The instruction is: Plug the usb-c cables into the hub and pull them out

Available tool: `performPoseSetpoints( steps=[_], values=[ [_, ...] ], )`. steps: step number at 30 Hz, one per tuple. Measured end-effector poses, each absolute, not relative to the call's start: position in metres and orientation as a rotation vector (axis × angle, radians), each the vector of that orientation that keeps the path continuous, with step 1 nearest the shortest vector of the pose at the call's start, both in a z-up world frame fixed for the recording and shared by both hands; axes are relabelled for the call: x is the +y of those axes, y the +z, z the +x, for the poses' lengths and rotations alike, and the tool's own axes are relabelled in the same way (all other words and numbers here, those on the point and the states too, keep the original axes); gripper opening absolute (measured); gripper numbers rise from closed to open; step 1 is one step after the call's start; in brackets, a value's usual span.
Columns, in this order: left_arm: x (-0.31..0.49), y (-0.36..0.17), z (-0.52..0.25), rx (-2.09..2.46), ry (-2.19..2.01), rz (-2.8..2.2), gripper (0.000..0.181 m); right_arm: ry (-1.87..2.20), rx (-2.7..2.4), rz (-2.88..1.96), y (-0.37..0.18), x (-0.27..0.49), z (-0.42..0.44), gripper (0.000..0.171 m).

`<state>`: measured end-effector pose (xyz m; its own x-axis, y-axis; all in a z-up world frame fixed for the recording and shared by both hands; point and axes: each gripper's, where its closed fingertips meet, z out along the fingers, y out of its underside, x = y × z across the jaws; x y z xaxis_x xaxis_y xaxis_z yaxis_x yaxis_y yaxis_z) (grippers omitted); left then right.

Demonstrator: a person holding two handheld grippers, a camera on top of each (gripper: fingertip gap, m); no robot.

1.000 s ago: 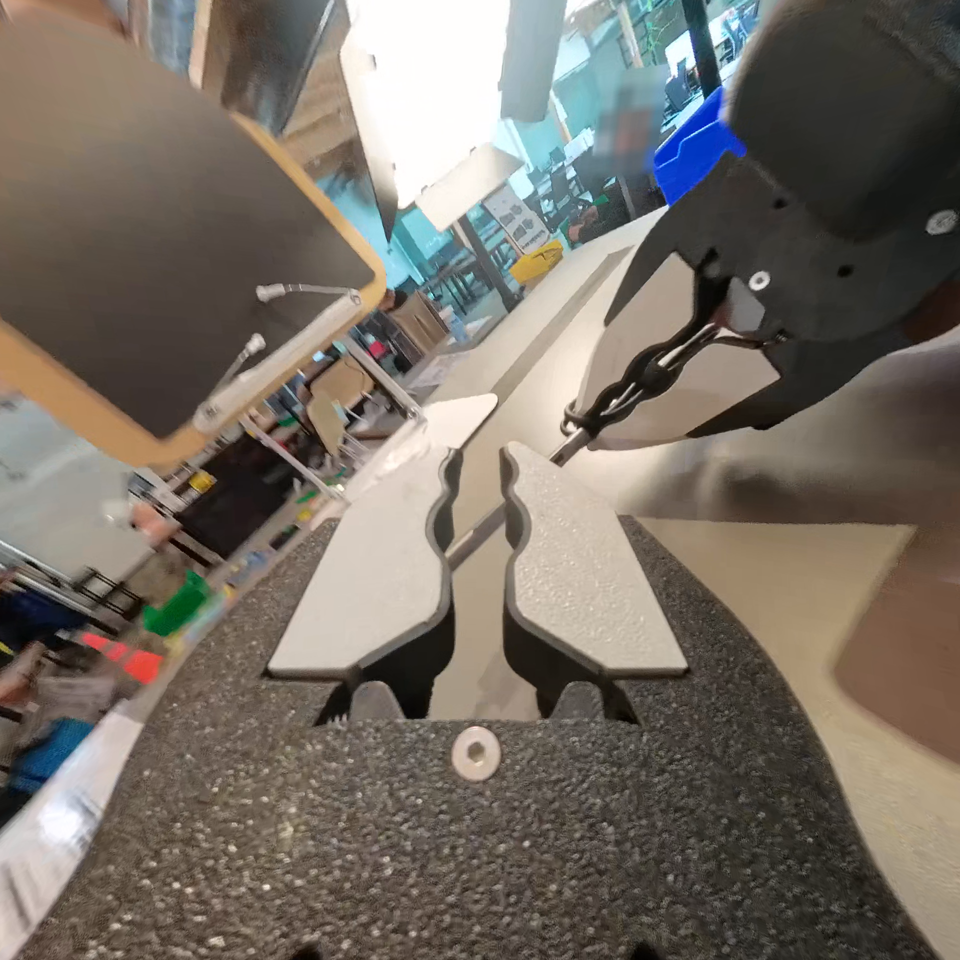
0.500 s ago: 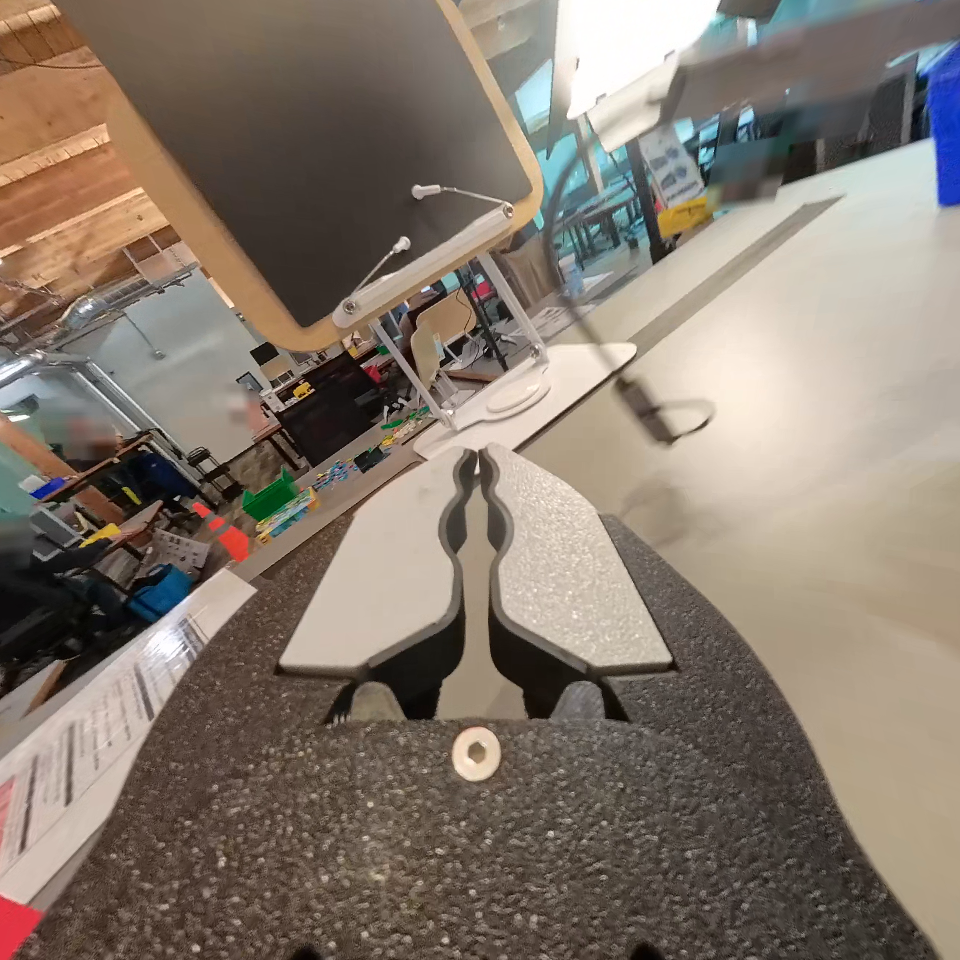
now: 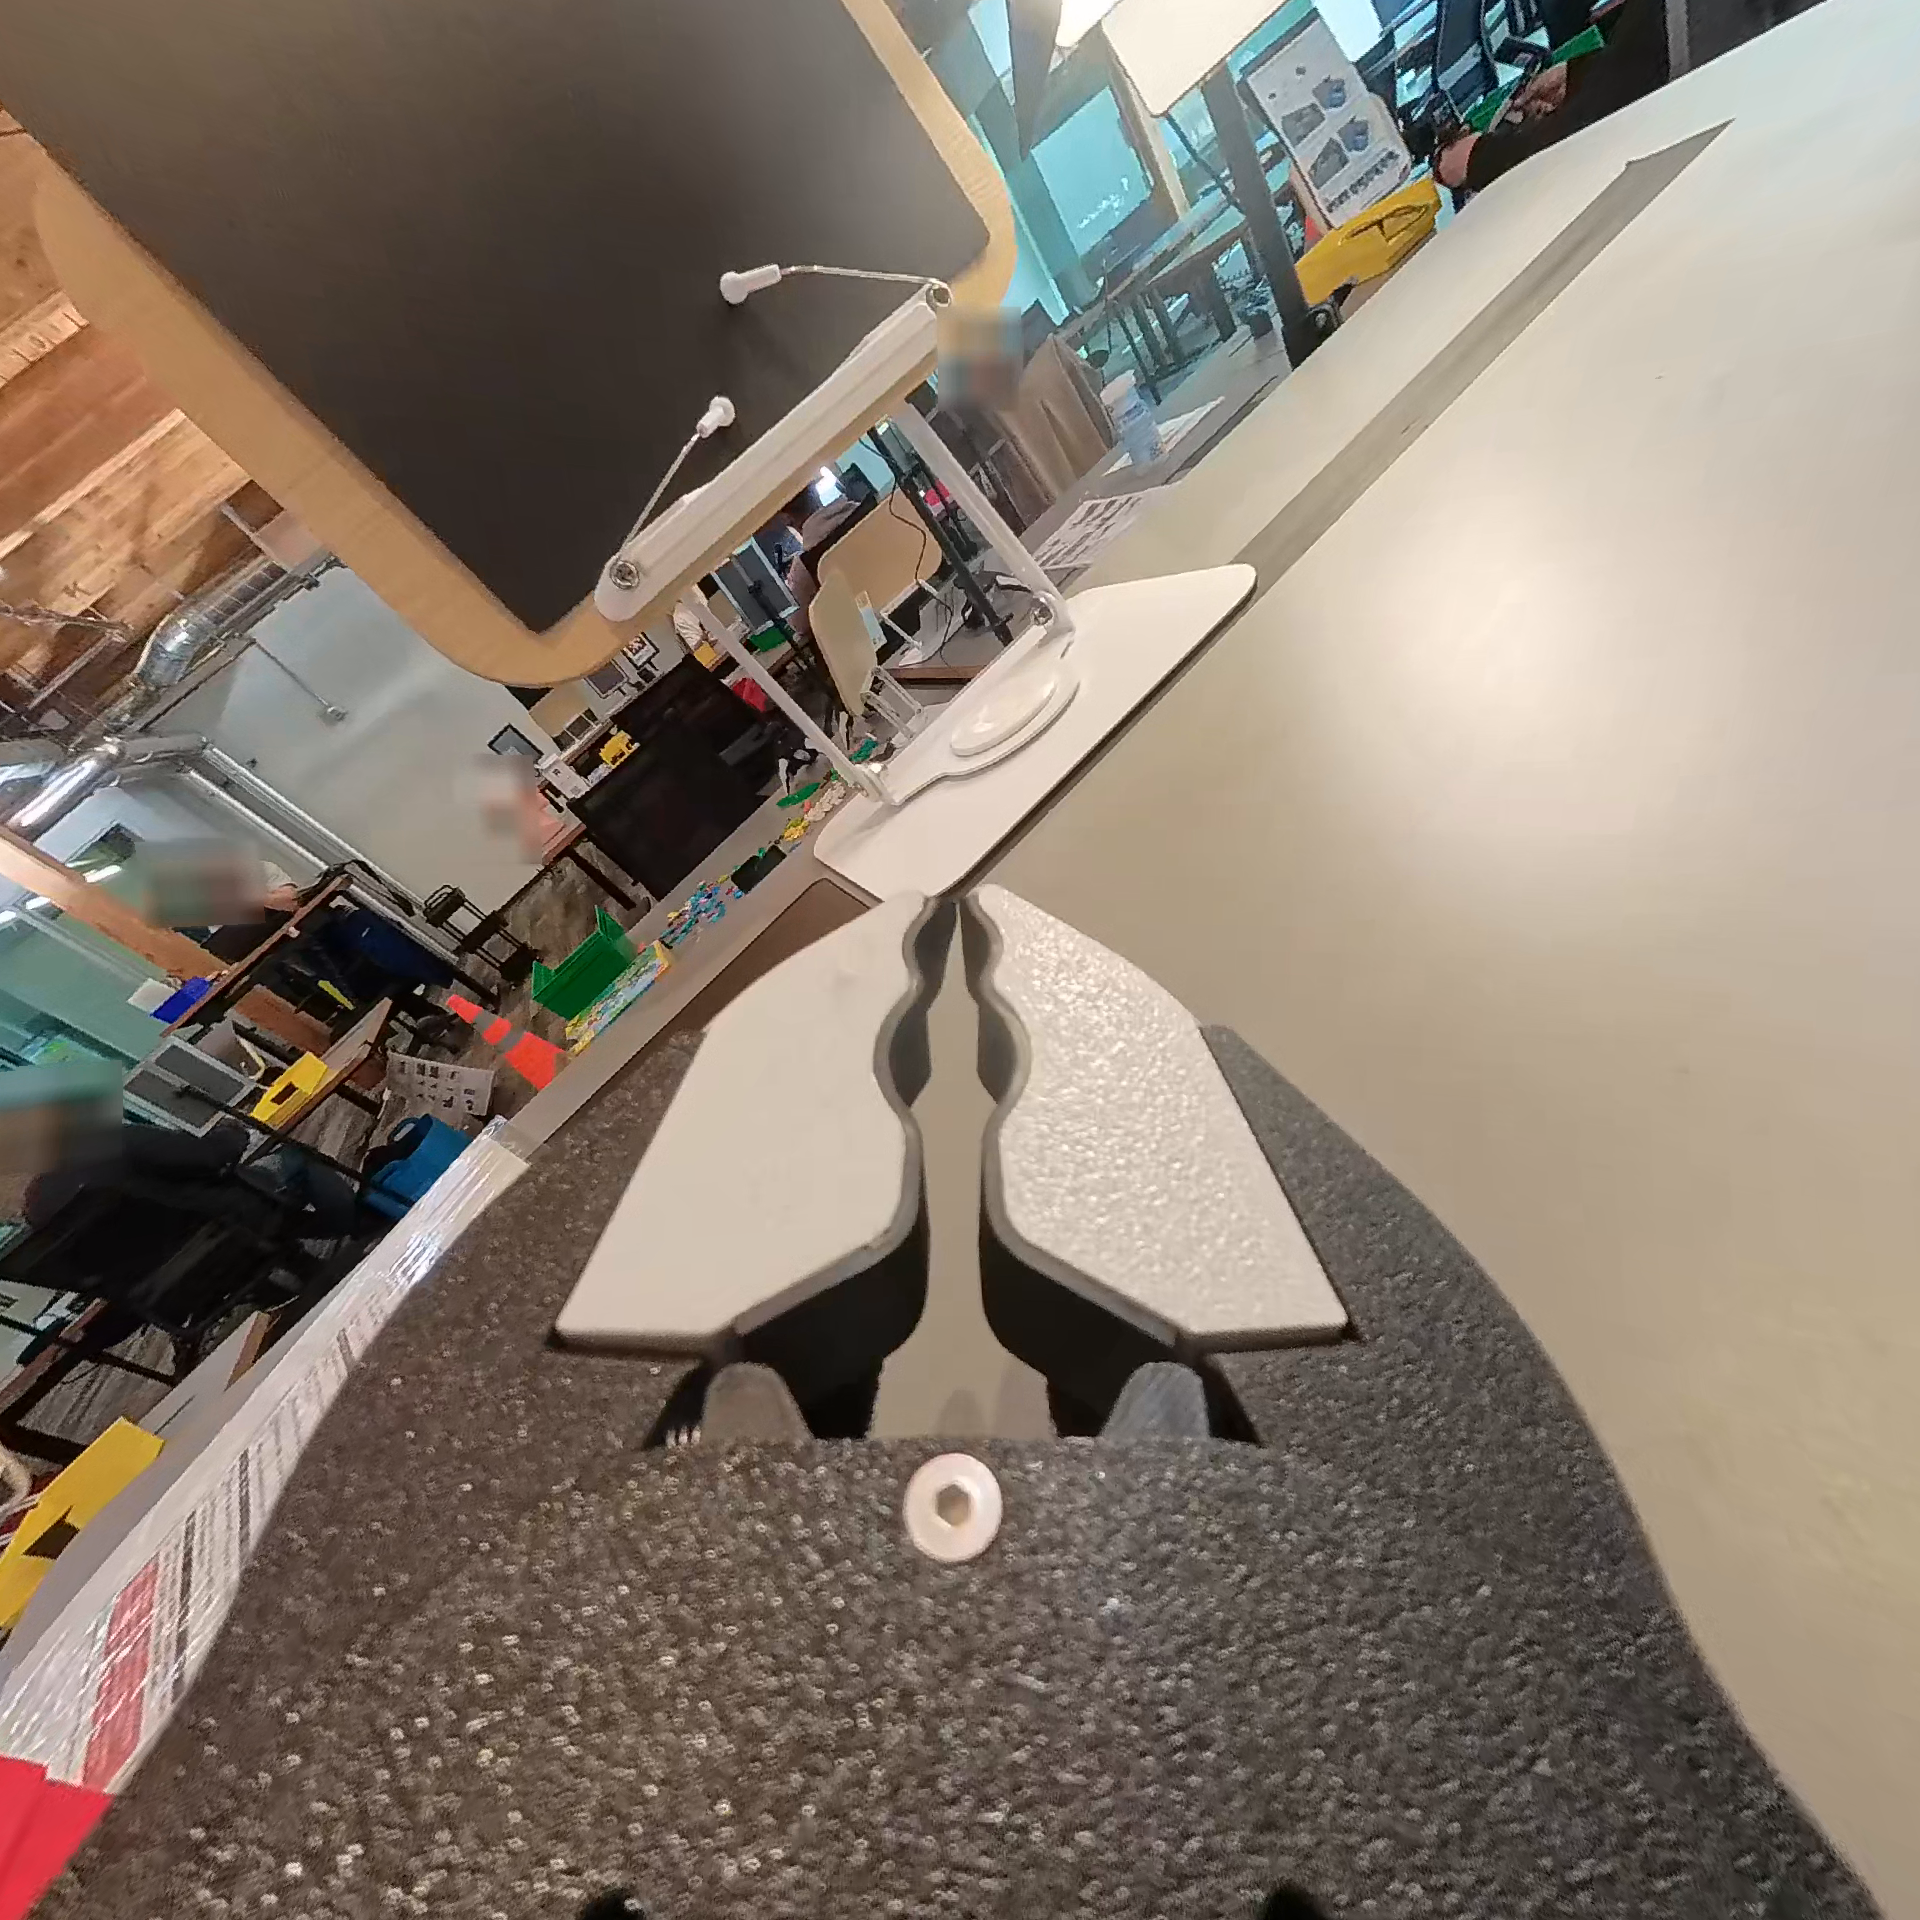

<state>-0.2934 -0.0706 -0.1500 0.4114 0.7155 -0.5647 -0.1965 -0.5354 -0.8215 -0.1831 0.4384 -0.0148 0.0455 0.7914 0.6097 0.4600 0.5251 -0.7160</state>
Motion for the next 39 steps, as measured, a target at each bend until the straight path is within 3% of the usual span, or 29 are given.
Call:
performPoseSetpoints(
  steps=[13, 17, 22, 27, 34, 39],
  values=[
    [-0.068, -0.152, -0.290, -0.438, 1.273, -1.777, 0.003, 0.121, -1.901, -1.345, -0.161, 0.458, -0.186, 0.011],
    [-0.067, -0.152, -0.290, -0.436, 1.267, -1.781, 0.003, 0.172, -1.888, -1.351, -0.151, 0.455, -0.186, 0.022],
    [-0.066, -0.153, -0.290, -0.435, 1.253, -1.783, 0.001, 0.259, -1.791, -1.290, -0.098, 0.446, -0.179, 0.025],
    [-0.061, -0.153, -0.288, -0.422, 1.223, -1.786, 0.000, 0.523, -1.879, -1.134, -0.078, 0.362, -0.174, 0.025],
    [-0.057, -0.156, -0.284, -0.404, 1.187, -1.806, 0.000, 0.896, -2.178, -0.953, -0.162, 0.187, -0.170, 0.025],
    [-0.057, -0.154, -0.278, -0.441, 1.048, -1.790, 0.000, 1.166, -2.146, -1.121, -0.188, 0.111, -0.195, 0.027]
  ],
)
